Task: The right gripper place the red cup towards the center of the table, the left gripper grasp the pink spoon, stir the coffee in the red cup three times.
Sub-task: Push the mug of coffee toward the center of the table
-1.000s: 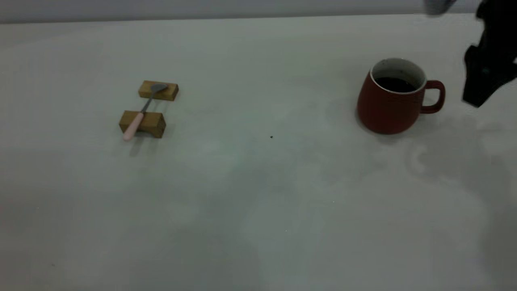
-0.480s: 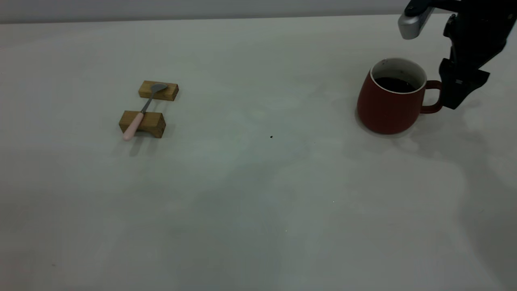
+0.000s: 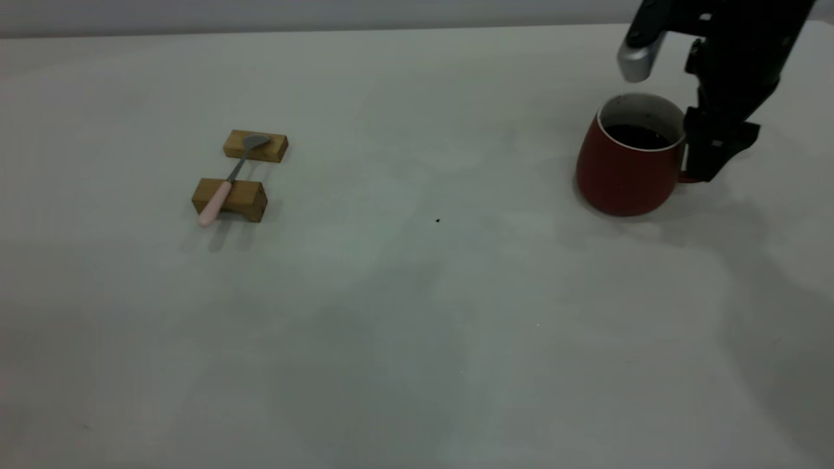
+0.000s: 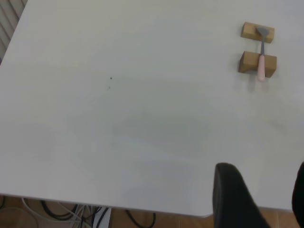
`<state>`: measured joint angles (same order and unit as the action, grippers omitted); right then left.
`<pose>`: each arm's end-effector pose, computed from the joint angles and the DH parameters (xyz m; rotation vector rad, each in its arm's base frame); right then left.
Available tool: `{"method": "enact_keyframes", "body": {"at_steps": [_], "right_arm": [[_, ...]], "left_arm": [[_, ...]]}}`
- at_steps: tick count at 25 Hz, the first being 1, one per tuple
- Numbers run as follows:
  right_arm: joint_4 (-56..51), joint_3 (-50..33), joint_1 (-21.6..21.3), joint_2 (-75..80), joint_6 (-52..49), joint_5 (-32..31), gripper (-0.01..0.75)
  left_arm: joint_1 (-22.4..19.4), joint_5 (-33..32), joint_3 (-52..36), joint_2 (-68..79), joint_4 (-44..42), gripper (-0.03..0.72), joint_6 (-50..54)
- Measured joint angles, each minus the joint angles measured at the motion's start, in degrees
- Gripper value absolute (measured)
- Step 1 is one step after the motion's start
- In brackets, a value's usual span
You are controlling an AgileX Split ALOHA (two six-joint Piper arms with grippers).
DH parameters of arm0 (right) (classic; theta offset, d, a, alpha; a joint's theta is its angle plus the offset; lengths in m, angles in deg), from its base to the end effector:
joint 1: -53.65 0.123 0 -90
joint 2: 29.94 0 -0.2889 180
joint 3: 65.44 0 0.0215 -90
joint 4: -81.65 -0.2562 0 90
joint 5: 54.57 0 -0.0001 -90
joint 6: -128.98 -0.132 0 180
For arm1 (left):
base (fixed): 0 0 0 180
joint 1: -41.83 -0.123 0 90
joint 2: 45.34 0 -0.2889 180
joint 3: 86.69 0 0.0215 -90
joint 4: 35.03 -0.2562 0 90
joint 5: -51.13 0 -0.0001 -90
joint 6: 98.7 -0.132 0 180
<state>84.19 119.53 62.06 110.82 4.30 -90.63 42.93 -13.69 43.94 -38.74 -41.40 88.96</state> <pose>0.4323 0.0604 0.0065 -1.6376 2.5374 -0.1253 0.0265 0.0128 0.2504 -0.1307 2.0990 0.0425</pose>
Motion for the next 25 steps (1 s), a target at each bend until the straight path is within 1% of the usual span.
{"method": "enact_keyframes", "body": {"at_steps": [2, 7, 9, 14, 25], "right_arm": [[-0.37, 0.0, 1.08, 0.05, 1.12, 0.1, 0.65], [-0.49, 0.0, 3.81, 0.05, 2.23, 0.65, 0.573], [-0.75, 0.0, 4.82, 0.17, 2.23, 1.13, 0.553], [-2.53, 0.0, 7.53, 0.76, 2.23, 1.69, 0.544], [-15.44, 0.0, 14.49, 1.06, 2.23, 6.1, 0.541]], "left_arm": [[0.0, 0.0, 0.0, 0.0, 0.0, 0.389, 0.0], [0.0, 0.0, 0.0, 0.0, 0.0, 0.389, 0.0], [0.0, 0.0, 0.0, 0.0, 0.0, 0.389, 0.0], [0.0, 0.0, 0.0, 0.0, 0.0, 0.389, 0.05], [0.0, 0.0, 0.0, 0.0, 0.0, 0.389, 0.05]]}}
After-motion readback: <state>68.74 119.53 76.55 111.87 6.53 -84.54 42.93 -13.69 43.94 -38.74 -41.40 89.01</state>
